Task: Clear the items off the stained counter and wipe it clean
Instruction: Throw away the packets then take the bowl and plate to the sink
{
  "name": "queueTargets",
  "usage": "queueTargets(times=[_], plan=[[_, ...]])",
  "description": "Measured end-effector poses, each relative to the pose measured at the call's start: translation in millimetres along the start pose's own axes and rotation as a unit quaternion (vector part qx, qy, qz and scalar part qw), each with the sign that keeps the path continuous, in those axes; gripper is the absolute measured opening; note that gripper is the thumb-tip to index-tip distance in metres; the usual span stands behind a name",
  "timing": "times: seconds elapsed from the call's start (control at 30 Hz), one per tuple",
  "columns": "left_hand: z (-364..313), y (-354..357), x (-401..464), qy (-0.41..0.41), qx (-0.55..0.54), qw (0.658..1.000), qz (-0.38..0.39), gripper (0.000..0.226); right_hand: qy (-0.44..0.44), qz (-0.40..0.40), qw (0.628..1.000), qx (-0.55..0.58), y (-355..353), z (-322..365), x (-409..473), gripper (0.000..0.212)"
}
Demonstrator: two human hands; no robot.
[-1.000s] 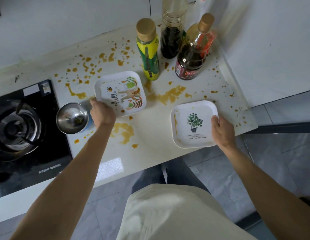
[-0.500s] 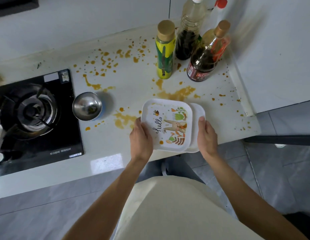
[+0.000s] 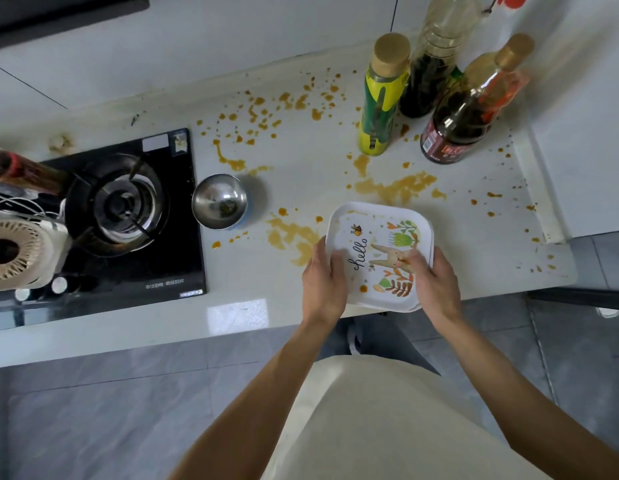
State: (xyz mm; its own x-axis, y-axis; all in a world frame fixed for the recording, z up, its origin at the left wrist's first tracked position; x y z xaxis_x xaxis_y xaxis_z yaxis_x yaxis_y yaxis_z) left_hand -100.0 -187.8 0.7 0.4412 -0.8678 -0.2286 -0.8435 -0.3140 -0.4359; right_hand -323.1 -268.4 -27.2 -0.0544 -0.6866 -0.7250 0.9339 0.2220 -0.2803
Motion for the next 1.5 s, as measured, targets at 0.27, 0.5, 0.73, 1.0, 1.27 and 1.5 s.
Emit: queueTargets(times=[0.27,0.5,0.73,1.0,1.27,1.5], plan=[[76.8,-85.2,14.4,-0.206,-0.205,0.940,-0.179,0.028,0.018,0.023,0.999,-0.042,2.1,-3.8,5.4,0.025],[125.8,-187.8,55.8,-0.248,-0.188,0.901,-0.302,0.029,0.028,-0.021,0.998,-0.053,-16.2,-9.7,9.9,0.020],[148.3,-199.5,98.5,-0.273,-0.164,0.906,-0.281,0.043,0.042,-0.048,0.997,-0.034,-30.3,-20.5,9.6,0.028],[142.3,-193.9,104.3,-0.252,-0.224,0.906,-0.254,0.028,0.051,-0.065,0.996,-0.014,-31.4,-35.4,1.0,0.019],[104.7,-181.0,42.5,-0.199,-0.286,0.917,-0.192,0.026,0.050,-0.062,0.997,-0.017,-31.6,-40.1,-15.0,0.021],[127.6,-158.8,-34.3,-0.219,-0.329,0.896,-0.201,0.017,0.048,-0.037,0.995,-0.074,-28.8,-44.4,-10.6,0.025]])
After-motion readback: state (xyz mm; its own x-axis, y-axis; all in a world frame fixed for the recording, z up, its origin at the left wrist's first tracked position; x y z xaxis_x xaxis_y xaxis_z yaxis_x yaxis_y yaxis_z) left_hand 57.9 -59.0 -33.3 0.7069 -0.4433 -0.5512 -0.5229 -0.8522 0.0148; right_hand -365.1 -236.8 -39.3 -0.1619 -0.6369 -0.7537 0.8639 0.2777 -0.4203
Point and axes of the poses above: each hand's wrist, its own x-axis towards the middle knuckle, its own y-axis out of the palm, z = x × y, the point moved 9 cm from there along x, towards the middle knuckle, and after that the axes turned 15 degrees about y, right-handed, at the moved point
